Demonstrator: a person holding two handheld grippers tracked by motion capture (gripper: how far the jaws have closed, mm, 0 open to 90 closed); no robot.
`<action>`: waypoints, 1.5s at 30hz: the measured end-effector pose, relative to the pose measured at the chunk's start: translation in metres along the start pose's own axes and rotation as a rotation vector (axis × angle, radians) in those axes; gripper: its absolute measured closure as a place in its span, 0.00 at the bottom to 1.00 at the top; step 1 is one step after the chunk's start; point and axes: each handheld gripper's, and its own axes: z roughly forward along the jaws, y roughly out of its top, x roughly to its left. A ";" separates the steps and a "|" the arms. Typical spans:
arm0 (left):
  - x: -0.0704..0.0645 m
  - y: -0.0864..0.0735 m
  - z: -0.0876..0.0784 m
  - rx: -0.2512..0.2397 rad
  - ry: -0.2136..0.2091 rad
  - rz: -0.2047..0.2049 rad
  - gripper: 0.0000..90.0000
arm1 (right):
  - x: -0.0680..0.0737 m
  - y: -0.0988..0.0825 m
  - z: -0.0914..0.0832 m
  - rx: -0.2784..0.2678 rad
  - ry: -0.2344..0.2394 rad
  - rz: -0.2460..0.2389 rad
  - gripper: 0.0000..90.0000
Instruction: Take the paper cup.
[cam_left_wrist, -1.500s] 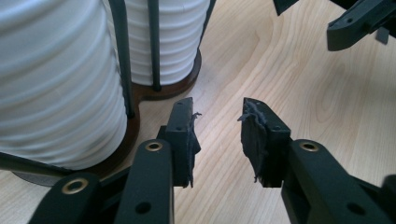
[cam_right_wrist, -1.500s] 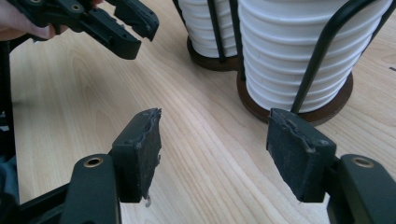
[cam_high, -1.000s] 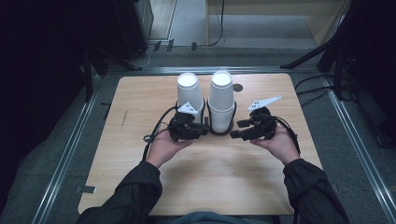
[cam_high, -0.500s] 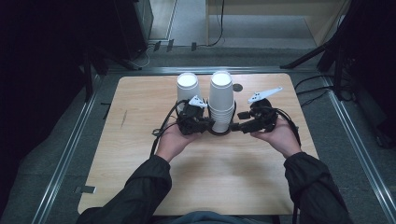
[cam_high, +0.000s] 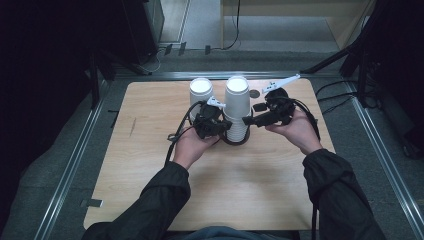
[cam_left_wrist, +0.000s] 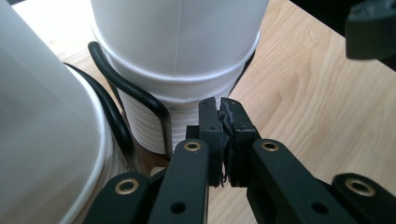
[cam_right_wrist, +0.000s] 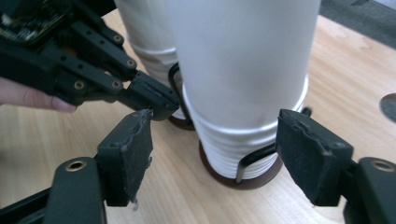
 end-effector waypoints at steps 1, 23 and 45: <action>-0.001 0.000 0.000 -0.003 -0.001 -0.005 0.99 | -0.001 0.002 0.000 0.000 -0.002 -0.006 0.29; -0.005 0.002 0.008 -0.006 0.026 -0.009 1.00 | -0.003 0.054 0.000 -0.024 -0.041 -0.025 0.20; -0.002 0.001 0.007 -0.016 0.018 -0.014 1.00 | 0.013 0.088 0.018 0.012 -0.141 -0.083 0.27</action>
